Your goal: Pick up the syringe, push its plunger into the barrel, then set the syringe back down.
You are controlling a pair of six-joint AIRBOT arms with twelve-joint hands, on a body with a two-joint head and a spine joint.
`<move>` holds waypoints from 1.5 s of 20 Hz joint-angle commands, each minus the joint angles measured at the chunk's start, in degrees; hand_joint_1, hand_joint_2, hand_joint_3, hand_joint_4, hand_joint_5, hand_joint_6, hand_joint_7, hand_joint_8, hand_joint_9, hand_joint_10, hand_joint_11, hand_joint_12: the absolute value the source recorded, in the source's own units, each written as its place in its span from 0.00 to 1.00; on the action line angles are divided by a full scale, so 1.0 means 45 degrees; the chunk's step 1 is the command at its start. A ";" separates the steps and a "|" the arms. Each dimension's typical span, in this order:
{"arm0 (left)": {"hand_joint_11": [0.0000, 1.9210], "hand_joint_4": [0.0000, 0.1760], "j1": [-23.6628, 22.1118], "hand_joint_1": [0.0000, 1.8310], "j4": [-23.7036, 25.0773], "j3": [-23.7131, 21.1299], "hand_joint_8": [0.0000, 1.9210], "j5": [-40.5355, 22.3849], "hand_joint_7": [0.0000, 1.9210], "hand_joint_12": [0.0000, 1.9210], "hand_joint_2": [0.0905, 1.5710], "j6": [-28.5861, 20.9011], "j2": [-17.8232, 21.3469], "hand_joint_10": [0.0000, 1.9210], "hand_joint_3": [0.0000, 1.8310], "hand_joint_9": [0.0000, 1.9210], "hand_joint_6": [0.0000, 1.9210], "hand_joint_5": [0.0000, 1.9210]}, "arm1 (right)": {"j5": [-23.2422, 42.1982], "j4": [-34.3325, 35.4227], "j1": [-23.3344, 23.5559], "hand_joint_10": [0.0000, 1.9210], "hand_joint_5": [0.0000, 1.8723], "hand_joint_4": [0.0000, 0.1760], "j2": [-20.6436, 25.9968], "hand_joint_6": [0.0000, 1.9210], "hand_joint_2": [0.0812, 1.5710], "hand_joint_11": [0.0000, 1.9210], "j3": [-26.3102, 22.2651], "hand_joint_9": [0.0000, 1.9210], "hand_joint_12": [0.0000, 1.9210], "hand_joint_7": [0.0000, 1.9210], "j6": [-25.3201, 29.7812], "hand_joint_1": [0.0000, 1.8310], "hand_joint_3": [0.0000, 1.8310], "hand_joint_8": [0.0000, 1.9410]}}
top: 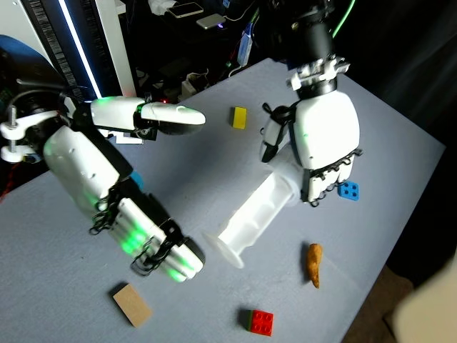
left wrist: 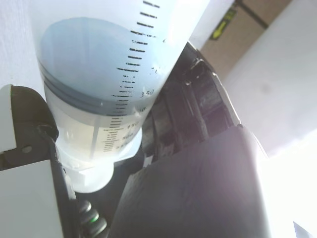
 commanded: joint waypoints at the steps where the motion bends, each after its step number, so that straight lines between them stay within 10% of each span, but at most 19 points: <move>1: 0.25 0.00 -0.0250 0.73 0.0799 0.0023 0.75 -0.0382 0.37 0.87 0.76 0.0195 0.0018 0.85 0.00 0.35 0.51 0.47 | 0.0847 -0.1075 0.0051 0.00 0.01 0.00 0.0025 0.00 0.57 0.00 0.0114 0.03 0.14 0.02 0.0275 0.16 0.00 0.00; 30: 0.30 0.00 -0.0371 0.74 0.0670 0.0116 0.74 -0.0569 0.38 0.85 0.76 0.0438 0.0017 0.84 0.00 0.37 0.54 0.44 | -0.0610 -0.2426 0.0266 0.00 0.01 0.00 -0.2077 0.00 0.57 0.00 0.2287 0.02 0.12 0.01 0.1833 0.18 0.00 0.00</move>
